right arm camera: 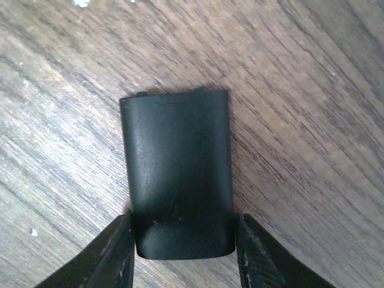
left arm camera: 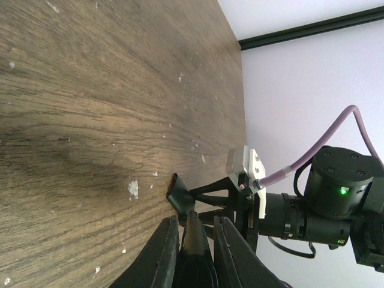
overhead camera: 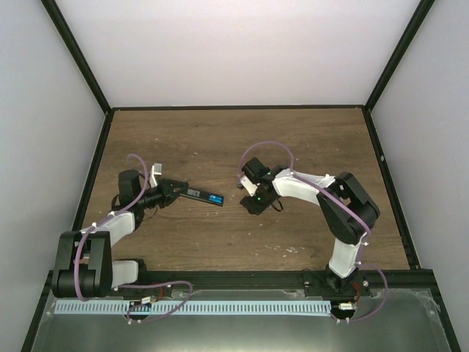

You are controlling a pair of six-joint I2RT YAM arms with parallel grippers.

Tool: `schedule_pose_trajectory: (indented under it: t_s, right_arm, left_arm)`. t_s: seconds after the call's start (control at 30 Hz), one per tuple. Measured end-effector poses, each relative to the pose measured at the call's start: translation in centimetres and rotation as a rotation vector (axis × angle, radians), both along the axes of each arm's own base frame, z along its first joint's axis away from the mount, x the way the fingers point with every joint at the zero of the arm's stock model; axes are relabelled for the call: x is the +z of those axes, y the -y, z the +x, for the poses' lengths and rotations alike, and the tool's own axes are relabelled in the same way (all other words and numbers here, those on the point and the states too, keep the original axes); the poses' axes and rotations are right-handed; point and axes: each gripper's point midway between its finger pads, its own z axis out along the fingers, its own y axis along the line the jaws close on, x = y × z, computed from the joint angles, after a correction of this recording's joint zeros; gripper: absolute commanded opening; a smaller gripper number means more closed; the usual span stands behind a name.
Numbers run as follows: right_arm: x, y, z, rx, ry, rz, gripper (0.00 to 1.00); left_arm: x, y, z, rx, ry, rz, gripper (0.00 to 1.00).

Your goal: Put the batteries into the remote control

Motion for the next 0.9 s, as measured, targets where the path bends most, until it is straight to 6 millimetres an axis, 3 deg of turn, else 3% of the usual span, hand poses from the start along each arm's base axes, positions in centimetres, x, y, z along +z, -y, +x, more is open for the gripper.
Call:
schedule_pose_trajectory:
  t_s: [0.3,0.67,0.9]
  right_arm:
    - [0.0,-0.2,0.0,0.006,-0.005,-0.003,0.26]
    - [0.1,-0.1,-0.1,0.005,-0.003,-0.006,0.23]
    - [2.1,-0.4,-0.3,0.029,0.018,0.032,0.22]
  left_arm:
    - [-0.7,0.0,0.0,-0.005,-0.025,-0.003,0.00]
    - [-2.6,0.4,0.8,-0.048,-0.045,-0.006,0.00]
    - [-3.4,1.9,0.8,-0.140,-0.025,0.004,0.00]
